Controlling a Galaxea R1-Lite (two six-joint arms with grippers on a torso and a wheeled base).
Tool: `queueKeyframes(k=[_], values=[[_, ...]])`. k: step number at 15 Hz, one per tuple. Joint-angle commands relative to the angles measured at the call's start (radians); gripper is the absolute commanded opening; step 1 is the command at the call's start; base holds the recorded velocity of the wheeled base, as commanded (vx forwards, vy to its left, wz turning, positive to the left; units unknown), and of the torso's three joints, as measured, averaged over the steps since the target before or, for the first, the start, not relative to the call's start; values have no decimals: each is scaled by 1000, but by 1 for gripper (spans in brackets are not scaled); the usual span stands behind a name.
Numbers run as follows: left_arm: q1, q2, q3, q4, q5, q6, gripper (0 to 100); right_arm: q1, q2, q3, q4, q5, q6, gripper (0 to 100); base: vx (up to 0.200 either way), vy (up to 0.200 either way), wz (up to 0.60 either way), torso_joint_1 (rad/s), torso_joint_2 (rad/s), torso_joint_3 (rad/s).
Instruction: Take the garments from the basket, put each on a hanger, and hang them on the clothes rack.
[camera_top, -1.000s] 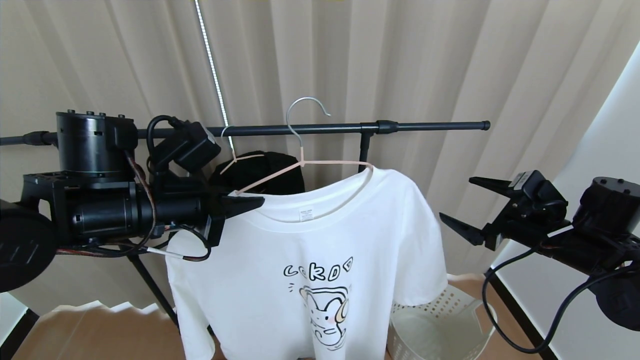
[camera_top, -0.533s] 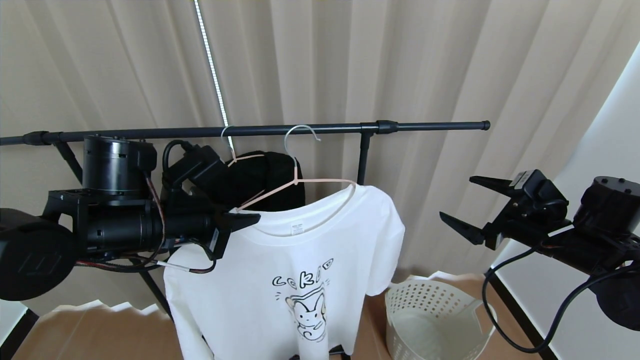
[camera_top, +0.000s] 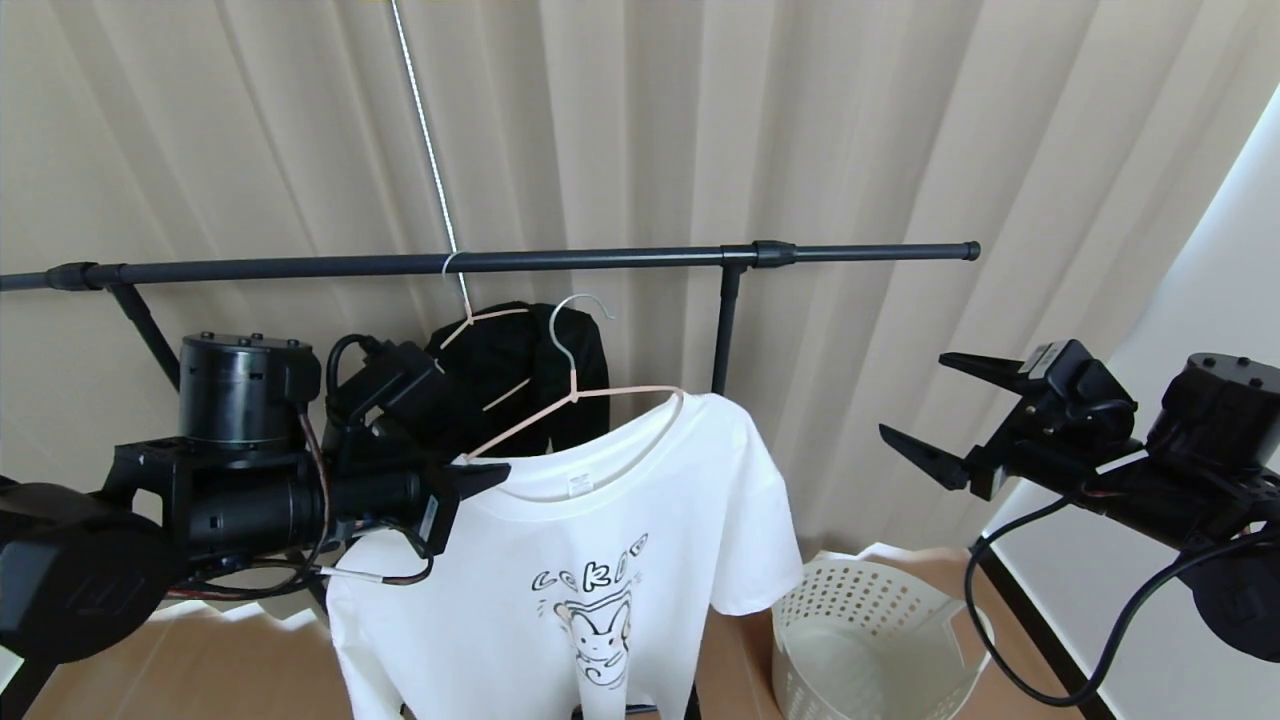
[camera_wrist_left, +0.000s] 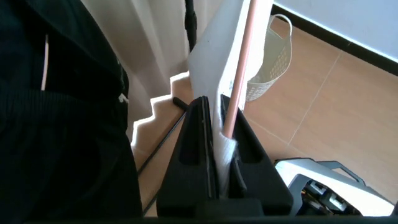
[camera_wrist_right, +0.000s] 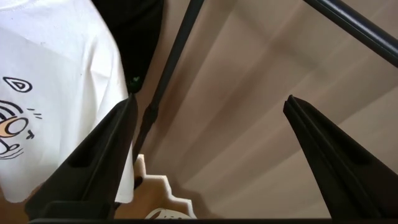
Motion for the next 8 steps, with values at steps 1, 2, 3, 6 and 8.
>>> queueKeyframes(k=[1, 2, 3, 6, 8], values=[[0, 38, 46, -50, 29, -26, 0, 1, 2, 2, -1, 0, 0, 100, 0, 0, 0, 0, 0, 0], [0, 47, 54, -70, 38, -37, 0, 1, 0, 2, -1, 0, 0, 100, 0, 0, 0, 0, 0, 0], [0, 61, 61, -105, 63, -60, 0, 1, 2, 2, -1, 0, 0, 100, 0, 0, 0, 0, 0, 0], [2, 62, 63, -116, 107, -106, 0, 1, 2, 2, -1, 0, 0, 100, 0, 0, 0, 0, 0, 0], [11, 59, 54, -116, 129, -134, 0, 1, 2, 2, -1, 0, 0, 100, 0, 0, 0, 0, 0, 0]])
